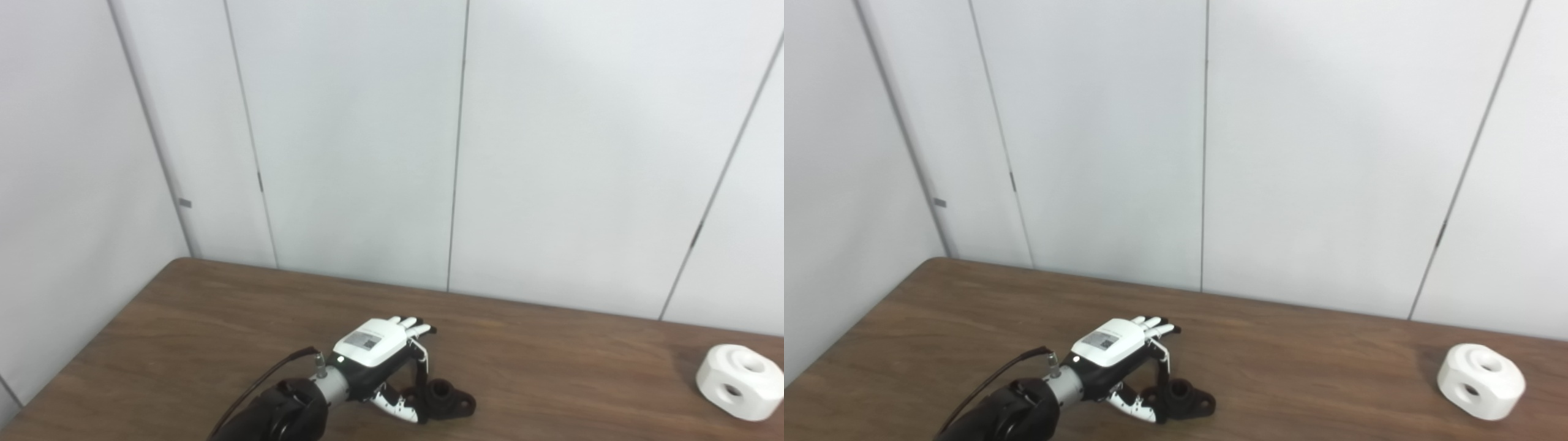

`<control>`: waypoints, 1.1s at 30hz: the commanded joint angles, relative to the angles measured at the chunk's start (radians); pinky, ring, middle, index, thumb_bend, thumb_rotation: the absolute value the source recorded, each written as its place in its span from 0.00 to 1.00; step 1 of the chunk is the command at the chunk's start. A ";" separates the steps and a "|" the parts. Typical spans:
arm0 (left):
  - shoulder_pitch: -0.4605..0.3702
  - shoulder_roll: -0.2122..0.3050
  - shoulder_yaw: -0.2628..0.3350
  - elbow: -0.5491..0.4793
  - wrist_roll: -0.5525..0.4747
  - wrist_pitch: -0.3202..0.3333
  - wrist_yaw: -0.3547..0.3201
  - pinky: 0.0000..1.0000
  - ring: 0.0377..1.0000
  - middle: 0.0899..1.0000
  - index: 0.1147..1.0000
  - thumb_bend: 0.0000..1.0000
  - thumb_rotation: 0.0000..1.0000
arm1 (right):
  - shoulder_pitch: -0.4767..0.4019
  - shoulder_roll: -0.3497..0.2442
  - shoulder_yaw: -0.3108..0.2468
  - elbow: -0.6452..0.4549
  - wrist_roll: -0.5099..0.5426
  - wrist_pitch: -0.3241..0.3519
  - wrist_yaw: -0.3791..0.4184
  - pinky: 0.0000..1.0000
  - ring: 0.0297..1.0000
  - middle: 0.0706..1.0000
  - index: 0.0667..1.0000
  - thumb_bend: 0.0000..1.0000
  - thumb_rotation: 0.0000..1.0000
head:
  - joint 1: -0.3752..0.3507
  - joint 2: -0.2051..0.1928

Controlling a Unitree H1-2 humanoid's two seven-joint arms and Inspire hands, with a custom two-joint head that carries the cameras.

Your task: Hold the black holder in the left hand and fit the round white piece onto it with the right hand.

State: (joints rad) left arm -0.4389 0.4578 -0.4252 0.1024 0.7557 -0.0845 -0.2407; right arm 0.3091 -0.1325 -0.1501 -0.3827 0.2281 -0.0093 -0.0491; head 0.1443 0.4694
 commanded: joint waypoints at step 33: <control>-0.029 -0.041 -0.022 0.076 -0.004 -0.167 0.019 1.00 1.00 0.96 0.41 0.52 0.05 | -0.003 0.013 0.046 -0.067 -0.124 -0.008 -0.019 0.55 0.75 0.76 0.77 0.87 0.66 | -0.292 -0.028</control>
State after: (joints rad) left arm -0.4571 0.4174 -0.4401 0.1706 0.7392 -0.2329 -0.2246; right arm 0.3070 -0.1337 -0.0979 -0.3846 0.1341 -0.0107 -0.0632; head -0.1470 0.4403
